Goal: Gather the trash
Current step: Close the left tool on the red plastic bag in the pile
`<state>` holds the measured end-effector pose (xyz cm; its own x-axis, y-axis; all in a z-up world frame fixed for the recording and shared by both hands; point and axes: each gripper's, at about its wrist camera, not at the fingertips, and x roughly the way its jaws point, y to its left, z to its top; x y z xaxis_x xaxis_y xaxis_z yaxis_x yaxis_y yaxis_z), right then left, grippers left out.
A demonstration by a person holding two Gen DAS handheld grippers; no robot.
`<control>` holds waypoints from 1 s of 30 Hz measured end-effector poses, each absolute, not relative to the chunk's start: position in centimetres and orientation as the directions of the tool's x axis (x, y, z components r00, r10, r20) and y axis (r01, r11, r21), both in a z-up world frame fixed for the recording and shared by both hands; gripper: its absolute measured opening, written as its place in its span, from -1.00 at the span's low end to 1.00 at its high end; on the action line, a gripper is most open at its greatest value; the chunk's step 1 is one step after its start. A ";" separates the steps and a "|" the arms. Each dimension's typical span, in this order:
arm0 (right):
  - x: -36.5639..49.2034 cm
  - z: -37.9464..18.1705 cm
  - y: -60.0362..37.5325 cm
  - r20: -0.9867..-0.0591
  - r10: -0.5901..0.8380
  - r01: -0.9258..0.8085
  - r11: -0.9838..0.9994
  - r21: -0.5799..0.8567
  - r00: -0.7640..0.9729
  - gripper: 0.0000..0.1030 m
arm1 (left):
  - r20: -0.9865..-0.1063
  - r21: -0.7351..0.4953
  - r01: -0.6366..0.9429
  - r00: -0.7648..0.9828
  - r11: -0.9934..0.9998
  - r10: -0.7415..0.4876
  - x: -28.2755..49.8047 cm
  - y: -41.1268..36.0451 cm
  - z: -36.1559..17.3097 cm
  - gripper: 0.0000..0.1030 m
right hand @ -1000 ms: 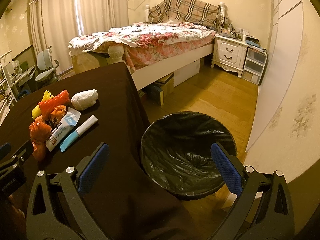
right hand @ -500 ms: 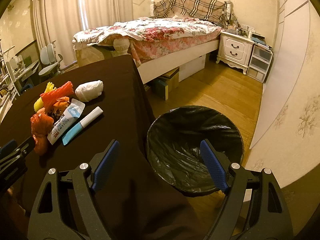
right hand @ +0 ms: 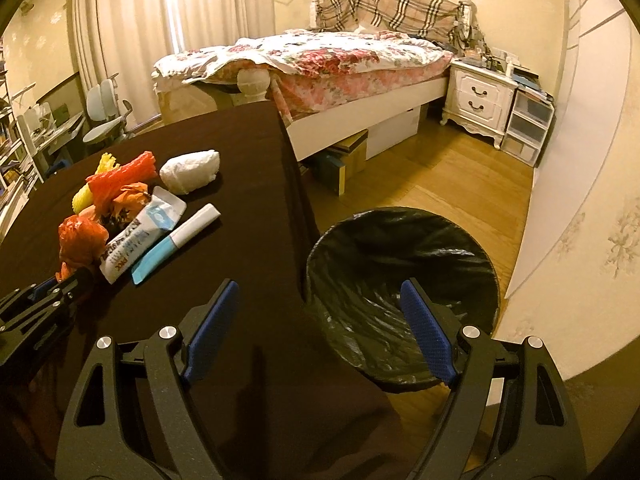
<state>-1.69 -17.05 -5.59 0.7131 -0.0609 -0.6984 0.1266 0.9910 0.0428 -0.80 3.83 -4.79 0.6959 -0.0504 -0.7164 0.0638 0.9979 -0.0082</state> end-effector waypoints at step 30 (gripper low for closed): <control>5.2 -6.4 -7.3 -0.764 -0.056 -0.016 0.996 -0.087 0.643 0.57 | -0.713 -0.012 -0.071 0.700 0.997 0.041 -1.2 10.3 -4.0 -0.39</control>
<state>5.19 -7.27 -6.38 0.6431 -0.0558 -0.7638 -0.0164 0.9961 -0.0866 -1.20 10.26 -3.99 0.6999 0.0411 -0.7131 -0.0709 0.9974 -0.0120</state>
